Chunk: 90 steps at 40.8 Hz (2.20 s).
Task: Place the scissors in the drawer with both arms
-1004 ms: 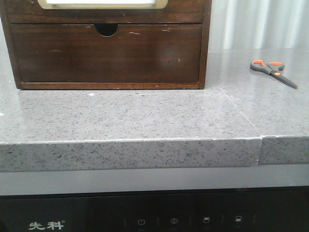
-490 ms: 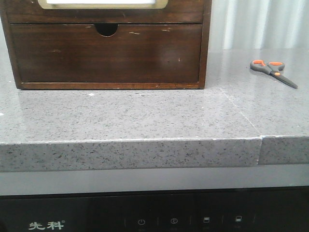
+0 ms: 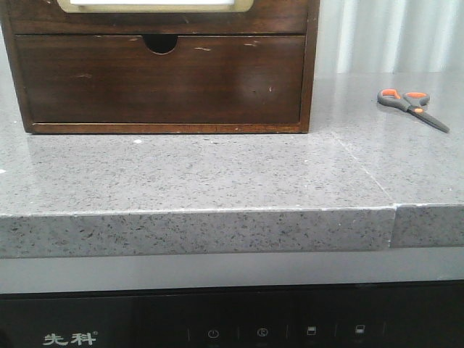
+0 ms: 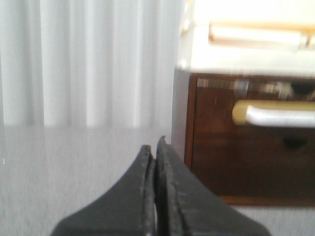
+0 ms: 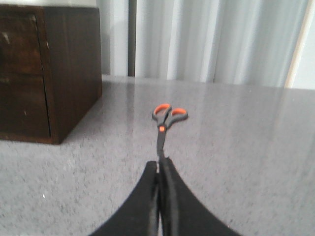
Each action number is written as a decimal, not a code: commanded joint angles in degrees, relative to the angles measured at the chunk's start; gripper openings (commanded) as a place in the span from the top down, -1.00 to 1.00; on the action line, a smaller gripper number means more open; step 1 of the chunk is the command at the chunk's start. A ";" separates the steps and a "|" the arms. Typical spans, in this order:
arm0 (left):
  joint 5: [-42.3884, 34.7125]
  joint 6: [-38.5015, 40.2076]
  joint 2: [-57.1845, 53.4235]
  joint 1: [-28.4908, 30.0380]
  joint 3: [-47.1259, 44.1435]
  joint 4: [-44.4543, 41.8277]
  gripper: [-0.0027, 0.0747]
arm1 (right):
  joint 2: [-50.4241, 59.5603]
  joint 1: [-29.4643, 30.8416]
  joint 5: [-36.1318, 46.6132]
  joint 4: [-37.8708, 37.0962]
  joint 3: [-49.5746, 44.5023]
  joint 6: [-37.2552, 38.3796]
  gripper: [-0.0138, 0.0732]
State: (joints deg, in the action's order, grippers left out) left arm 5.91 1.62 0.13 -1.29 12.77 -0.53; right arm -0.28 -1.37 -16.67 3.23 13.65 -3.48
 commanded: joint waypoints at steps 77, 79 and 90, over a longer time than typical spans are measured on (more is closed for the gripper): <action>24.97 0.08 36.83 0.16 30.06 16.62 -0.77 | -38.54 0.01 -14.28 -4.95 25.14 0.01 -0.50; 24.62 -0.30 38.88 0.16 30.06 20.75 -0.77 | -38.54 0.01 -14.28 -4.95 25.14 0.01 -0.50; 27.16 -22.89 50.55 0.16 30.26 60.50 -0.77 | -38.54 0.01 -14.28 -4.95 25.14 0.01 -0.50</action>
State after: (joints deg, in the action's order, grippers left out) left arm 35.29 -11.68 47.99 -1.29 41.32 43.99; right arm -38.56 -1.37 -34.69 -0.98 36.85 -3.48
